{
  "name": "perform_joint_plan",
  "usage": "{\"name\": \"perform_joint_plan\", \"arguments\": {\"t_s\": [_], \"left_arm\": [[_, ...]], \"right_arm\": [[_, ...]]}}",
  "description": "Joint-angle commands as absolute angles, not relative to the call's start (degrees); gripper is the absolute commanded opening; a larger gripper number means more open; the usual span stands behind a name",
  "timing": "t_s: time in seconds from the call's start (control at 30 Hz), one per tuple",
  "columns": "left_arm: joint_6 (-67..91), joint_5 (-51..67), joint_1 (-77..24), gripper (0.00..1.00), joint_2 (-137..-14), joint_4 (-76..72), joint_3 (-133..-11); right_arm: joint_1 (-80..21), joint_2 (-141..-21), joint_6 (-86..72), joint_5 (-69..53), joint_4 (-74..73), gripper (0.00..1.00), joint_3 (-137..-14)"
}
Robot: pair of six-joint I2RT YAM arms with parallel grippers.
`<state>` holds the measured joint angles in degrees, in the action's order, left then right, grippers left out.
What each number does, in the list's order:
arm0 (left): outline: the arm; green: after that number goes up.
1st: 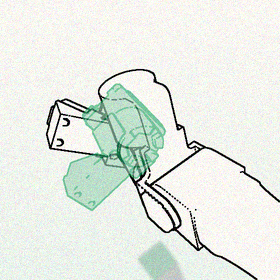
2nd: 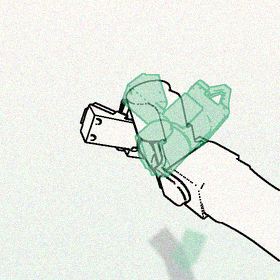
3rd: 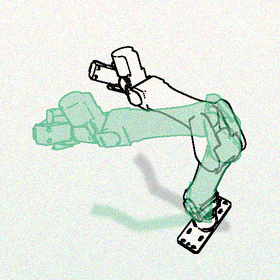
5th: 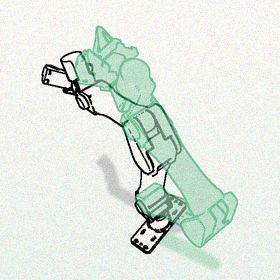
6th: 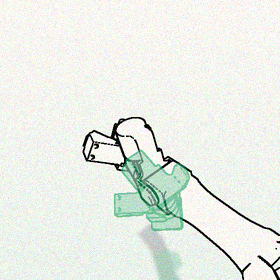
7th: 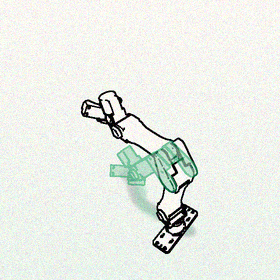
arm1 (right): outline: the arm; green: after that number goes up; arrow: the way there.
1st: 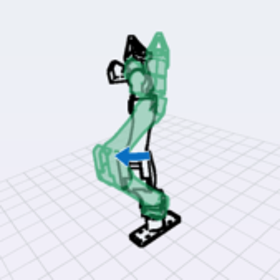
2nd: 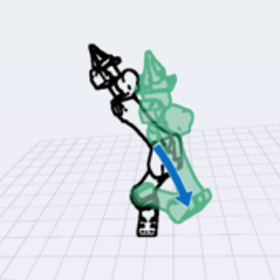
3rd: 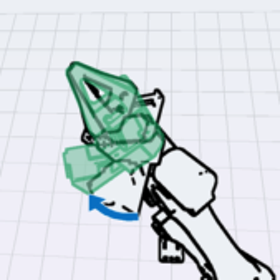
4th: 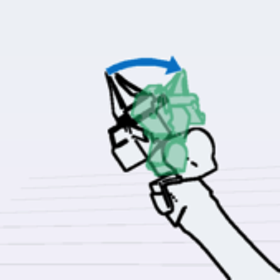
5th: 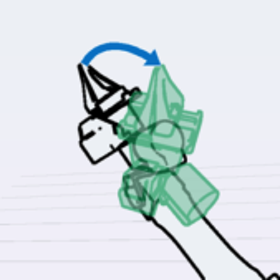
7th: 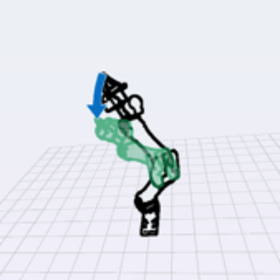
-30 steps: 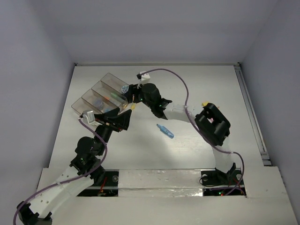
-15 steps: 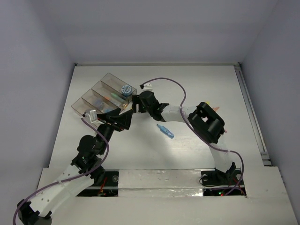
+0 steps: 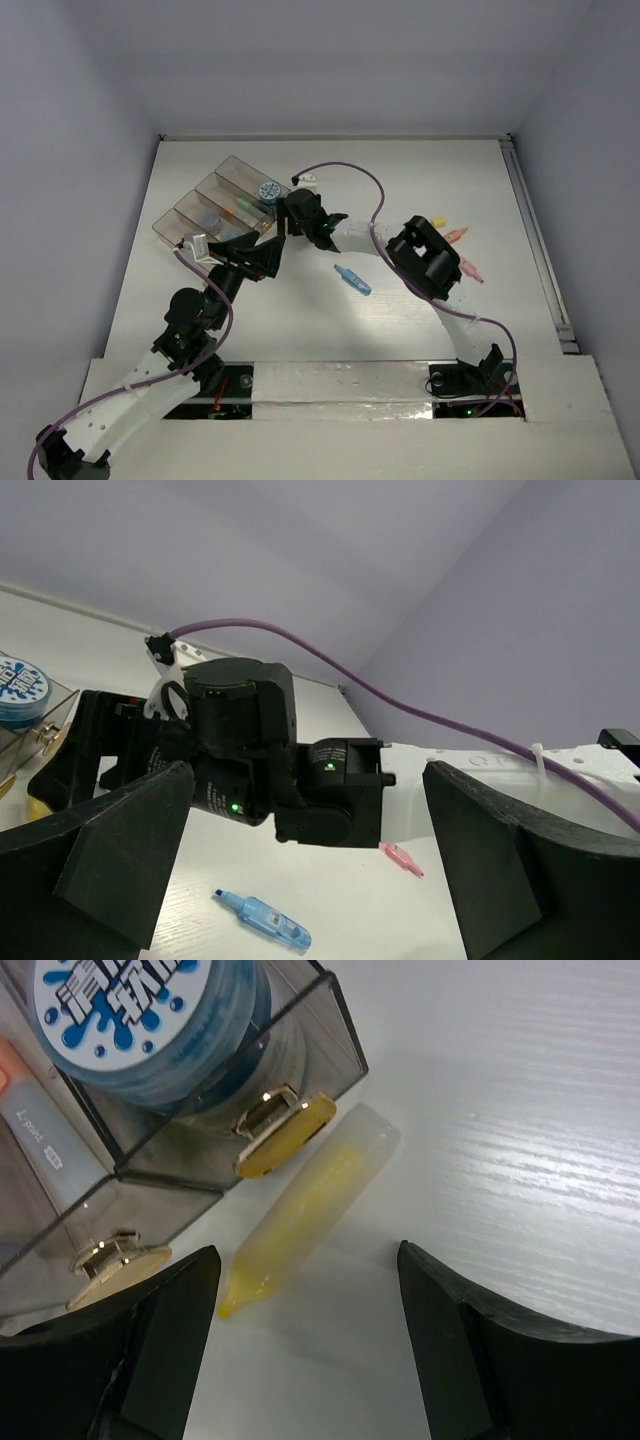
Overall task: Sort the stationery into containers
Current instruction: Pick up the pen from the center of the board.
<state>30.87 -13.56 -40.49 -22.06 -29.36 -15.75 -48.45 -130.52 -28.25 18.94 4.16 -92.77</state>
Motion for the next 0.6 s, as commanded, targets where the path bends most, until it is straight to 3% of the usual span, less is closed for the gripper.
{"name": "perform_joint_plan", "arguments": {"t_s": [0.0, 0.23, 0.57], "left_arm": [[30.0, -12.9, -40.6, 0.99, -22.1, -32.6, -15.6], [29.9, -13.2, -40.6, 0.99, -22.1, -32.5, -15.6], [30.1, -13.1, -40.6, 0.99, -22.2, -32.8, -15.6]], "right_arm": [[-48.9, -133.1, -27.5, 21.1, 0.3, 0.76, -97.6], [-48.9, -134.2, -24.8, 24.3, -7.5, 0.66, -100.5], [-47.6, -127.5, -16.5, 26.7, -7.7, 0.55, -93.4]]}}
